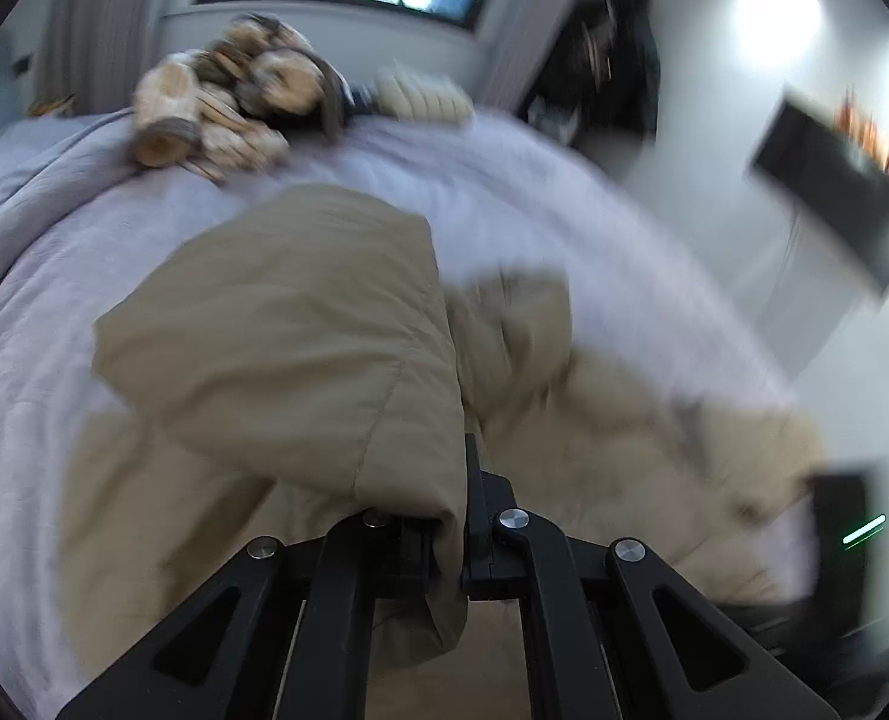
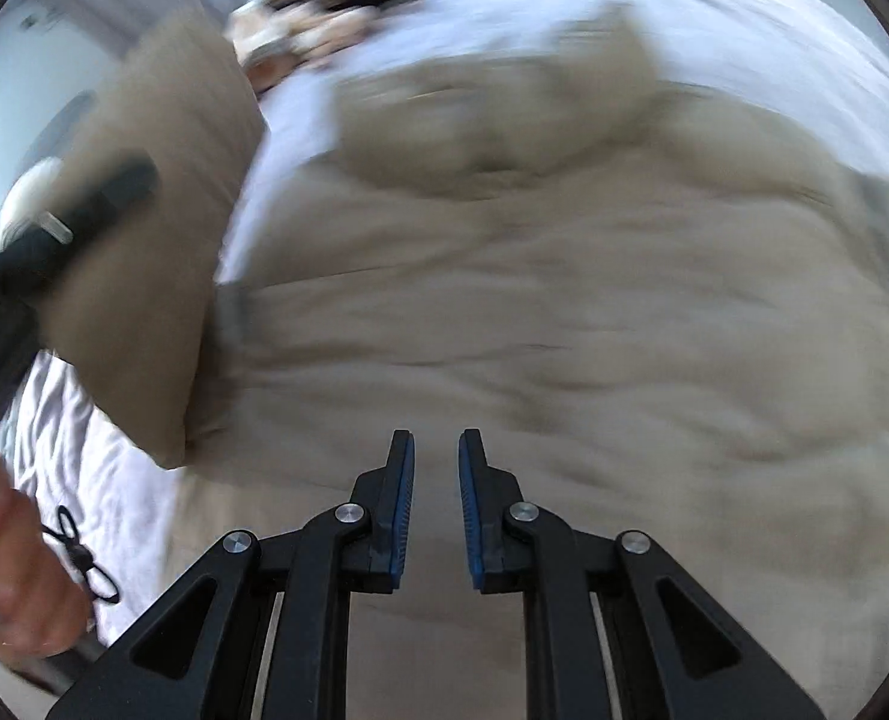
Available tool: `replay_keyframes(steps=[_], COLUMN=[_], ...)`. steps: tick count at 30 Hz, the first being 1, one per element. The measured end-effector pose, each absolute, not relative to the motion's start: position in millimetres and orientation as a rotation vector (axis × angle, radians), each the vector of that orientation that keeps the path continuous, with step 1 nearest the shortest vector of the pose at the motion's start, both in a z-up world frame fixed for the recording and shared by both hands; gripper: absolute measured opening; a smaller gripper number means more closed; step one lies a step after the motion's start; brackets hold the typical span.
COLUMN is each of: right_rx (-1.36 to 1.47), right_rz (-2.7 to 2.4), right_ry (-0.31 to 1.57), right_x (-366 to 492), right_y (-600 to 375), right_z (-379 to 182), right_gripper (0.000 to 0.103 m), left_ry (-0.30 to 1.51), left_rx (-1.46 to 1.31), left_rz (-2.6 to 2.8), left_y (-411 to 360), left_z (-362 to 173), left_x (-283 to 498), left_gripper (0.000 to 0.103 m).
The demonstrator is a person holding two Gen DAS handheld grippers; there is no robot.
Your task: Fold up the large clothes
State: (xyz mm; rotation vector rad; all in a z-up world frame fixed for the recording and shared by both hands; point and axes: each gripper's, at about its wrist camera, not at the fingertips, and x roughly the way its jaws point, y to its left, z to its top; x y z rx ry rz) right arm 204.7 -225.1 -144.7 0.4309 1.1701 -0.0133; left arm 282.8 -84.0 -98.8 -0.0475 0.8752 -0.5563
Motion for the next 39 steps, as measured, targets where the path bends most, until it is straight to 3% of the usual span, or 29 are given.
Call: replay_keyframes(steps=[7, 9, 10, 11, 16, 17, 19, 20, 21, 26, 32, 33, 34, 35, 36, 39], right_rx=[0.532, 0.561, 0.577, 0.583, 0.582, 0.568, 0.525, 0.499, 0.476, 0.229, -0.147, -0.145, -0.094, -0.016, 0.041, 0.237], right_rz=[-0.135, -0.133, -0.130, -0.128, -0.118, -0.117, -0.113, -0.104, -0.090, 0.031, -0.089, -0.117, -0.139, -0.142, -0.155, -0.185], right_ry=[1.191, 1.187, 1.186, 1.185, 1.183, 1.184, 1.166, 1.144, 1.124, 1.057, 0.997, 0.990, 0.988, 0.999, 1.006, 0.995], right_x=[159, 156, 154, 155, 156, 158, 161, 162, 165, 201, 259, 263, 266, 265, 263, 242], right_y=[-311, -321, -324, -324, -318, -314, -303, -296, -289, -208, -130, -133, -144, -159, -170, -217], right_z=[-156, -159, -160, -161, -161, -159, -148, -141, -135, -113, -135, -137, -140, -141, -141, -142], right_gripper=[0.017, 0.017, 0.018, 0.018, 0.018, 0.023, 0.054, 0.075, 0.080, 0.082, 0.082, 0.077, 0.066, 0.023, 0.006, 0.006], left_ry=[0.952, 0.960, 0.963, 0.952, 0.934, 0.925, 0.888, 0.879, 0.875, 0.929, 1.033, 1.036, 1.041, 1.044, 1.049, 1.079], left_rx=[0.255, 0.270, 0.265, 0.259, 0.260, 0.243, 0.186, 0.159, 0.140, -0.001, -0.216, -0.218, -0.215, -0.215, -0.222, -0.294], left_rz=[-0.508, -0.515, -0.519, -0.513, -0.536, -0.535, -0.494, -0.462, -0.435, -0.168, -0.084, -0.092, -0.105, -0.120, -0.137, -0.190], left_y=[-138, -138, -136, -134, -118, -109, -76, -58, -45, 49, 124, 126, 129, 130, 130, 138], left_z=[-158, -163, -162, -160, -140, -134, -119, -113, -109, -112, -142, -144, -148, -151, -153, -161], left_x=[243, 236, 230, 227, 211, 214, 216, 218, 221, 258, 285, 286, 287, 288, 293, 311], left_gripper=[0.008, 0.034, 0.074, 0.090, 0.090, 0.090, 0.090, 0.090, 0.090, 0.090, 0.090, 0.090, 0.090, 0.090, 0.090, 0.090])
